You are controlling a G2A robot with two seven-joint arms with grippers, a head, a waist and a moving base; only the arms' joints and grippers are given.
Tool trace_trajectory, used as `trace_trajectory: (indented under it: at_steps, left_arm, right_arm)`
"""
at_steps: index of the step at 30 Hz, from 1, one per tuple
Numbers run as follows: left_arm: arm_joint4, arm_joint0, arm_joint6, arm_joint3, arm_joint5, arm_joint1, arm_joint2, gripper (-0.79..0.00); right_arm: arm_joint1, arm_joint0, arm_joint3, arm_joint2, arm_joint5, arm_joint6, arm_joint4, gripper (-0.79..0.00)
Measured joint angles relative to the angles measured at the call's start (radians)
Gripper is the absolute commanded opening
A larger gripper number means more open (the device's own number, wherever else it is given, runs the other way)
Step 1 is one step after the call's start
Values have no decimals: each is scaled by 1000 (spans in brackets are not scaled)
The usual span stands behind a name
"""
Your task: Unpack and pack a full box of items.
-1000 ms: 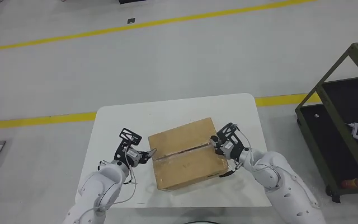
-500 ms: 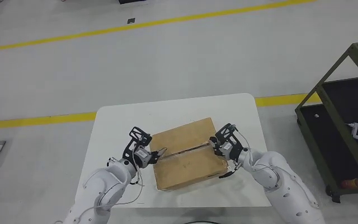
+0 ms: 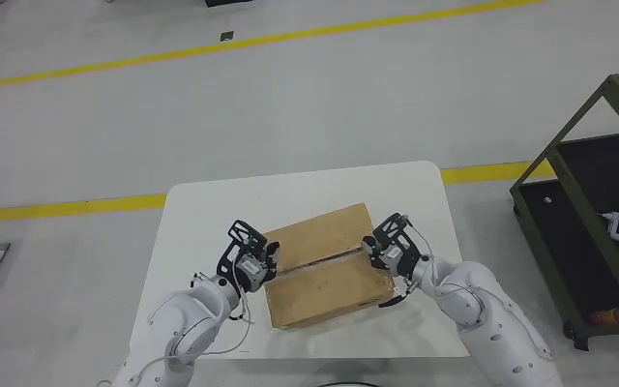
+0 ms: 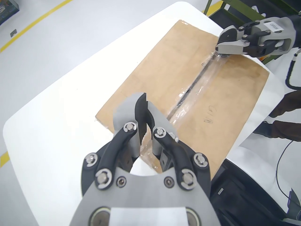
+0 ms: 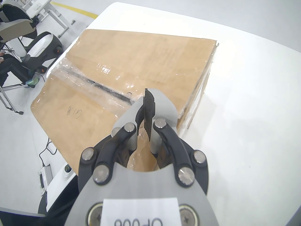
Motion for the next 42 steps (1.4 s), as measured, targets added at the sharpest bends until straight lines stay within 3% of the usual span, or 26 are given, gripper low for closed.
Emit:
trace_trajectory:
  at_steps: [9, 21, 28, 37, 42]
  left_arm:
    - [7, -74, 22, 88, 4, -16, 118, -785]
    - [-13, -161, 21, 194, -16, -33, 205, -785]
    - [7, -184, 29, 255, -14, -38, 230, -785]
    - [15, -181, 8, 256, -42, -36, 237, -785]
    - [22, -184, 11, 266, -37, -37, 242, -785]
  right_arm:
    - [0, -1, 0, 1, 3, 0, -3, -785]
    - [0, -4, -5, -4, 8, 3, -10, -785]
    - [1, -3, -8, -2, 16, 6, -11, -785]
    - [-1, 4, -6, -9, 18, 9, -10, -785]
    - [-1, 7, -4, -10, 20, 11, -8, -643]
